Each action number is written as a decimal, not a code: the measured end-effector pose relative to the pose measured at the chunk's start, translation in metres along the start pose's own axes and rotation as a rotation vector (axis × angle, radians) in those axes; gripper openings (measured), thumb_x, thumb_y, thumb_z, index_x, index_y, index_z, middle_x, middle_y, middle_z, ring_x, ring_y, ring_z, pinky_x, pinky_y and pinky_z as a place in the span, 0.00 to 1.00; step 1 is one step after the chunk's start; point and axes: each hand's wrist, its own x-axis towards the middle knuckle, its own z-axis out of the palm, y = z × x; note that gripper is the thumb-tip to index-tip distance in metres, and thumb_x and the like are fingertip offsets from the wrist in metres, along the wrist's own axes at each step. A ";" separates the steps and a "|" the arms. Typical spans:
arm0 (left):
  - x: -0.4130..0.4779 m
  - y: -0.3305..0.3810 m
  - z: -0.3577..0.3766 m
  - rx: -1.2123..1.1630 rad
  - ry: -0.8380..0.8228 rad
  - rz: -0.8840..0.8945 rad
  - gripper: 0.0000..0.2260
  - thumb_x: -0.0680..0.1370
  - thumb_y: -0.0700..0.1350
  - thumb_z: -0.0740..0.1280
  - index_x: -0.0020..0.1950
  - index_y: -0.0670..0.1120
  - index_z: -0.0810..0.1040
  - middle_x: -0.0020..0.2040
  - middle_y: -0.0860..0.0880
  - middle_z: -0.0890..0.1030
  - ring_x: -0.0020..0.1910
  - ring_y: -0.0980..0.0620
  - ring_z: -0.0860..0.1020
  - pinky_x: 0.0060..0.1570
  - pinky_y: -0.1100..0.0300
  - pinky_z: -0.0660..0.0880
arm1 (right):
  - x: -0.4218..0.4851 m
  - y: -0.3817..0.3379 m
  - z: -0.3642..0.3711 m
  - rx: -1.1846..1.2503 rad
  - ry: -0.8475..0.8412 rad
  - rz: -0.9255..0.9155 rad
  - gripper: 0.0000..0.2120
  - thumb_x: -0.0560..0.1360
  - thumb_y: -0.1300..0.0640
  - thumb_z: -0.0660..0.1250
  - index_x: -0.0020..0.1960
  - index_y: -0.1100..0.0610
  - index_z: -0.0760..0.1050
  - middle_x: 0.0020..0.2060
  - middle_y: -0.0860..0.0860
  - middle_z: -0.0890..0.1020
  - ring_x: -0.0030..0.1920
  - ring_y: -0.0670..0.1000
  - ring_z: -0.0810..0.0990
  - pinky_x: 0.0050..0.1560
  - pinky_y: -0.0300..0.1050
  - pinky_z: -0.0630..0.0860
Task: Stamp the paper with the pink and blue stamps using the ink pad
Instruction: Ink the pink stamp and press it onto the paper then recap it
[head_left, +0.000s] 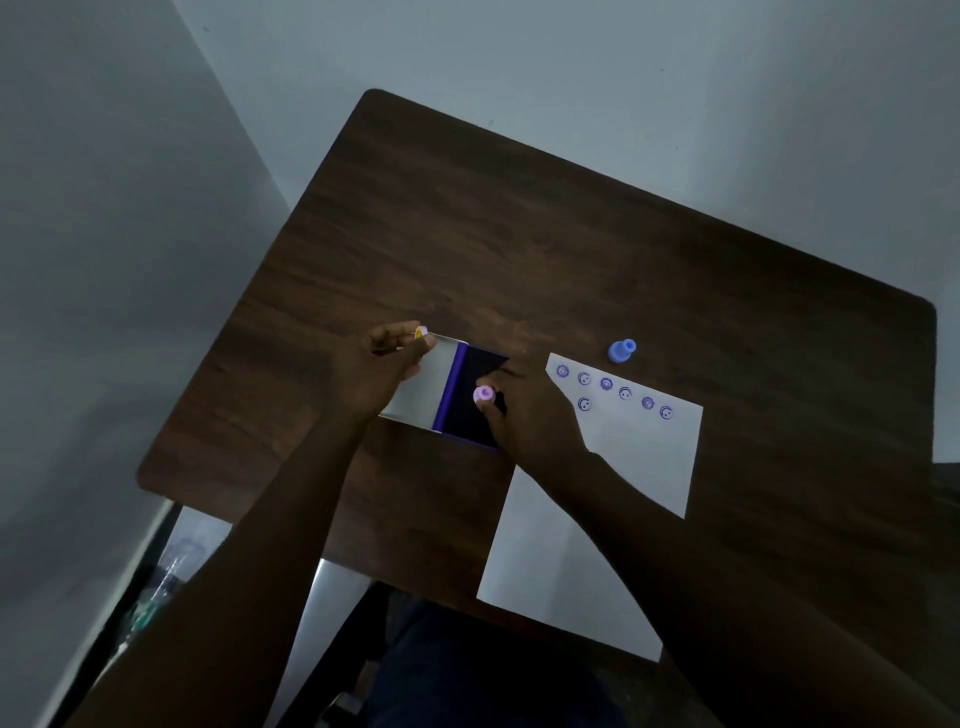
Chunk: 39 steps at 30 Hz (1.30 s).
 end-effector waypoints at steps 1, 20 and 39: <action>0.000 0.000 0.000 -0.005 -0.001 -0.002 0.18 0.74 0.46 0.75 0.63 0.45 0.80 0.56 0.46 0.83 0.57 0.50 0.81 0.57 0.54 0.80 | -0.001 -0.002 0.000 -0.032 0.008 -0.058 0.10 0.75 0.62 0.71 0.53 0.67 0.80 0.49 0.63 0.84 0.49 0.61 0.83 0.54 0.45 0.73; -0.001 0.002 0.004 0.023 -0.027 0.045 0.18 0.75 0.44 0.74 0.64 0.43 0.79 0.57 0.46 0.82 0.54 0.53 0.81 0.50 0.62 0.79 | 0.001 -0.007 0.002 -0.101 0.012 -0.075 0.09 0.73 0.67 0.72 0.52 0.70 0.80 0.47 0.66 0.84 0.48 0.65 0.83 0.54 0.55 0.77; 0.002 0.002 0.014 0.007 -0.116 0.039 0.17 0.75 0.45 0.73 0.63 0.45 0.79 0.49 0.53 0.82 0.53 0.53 0.81 0.48 0.63 0.78 | -0.066 0.082 -0.071 0.643 0.420 0.736 0.21 0.66 0.36 0.73 0.54 0.46 0.83 0.44 0.40 0.86 0.42 0.39 0.83 0.42 0.39 0.77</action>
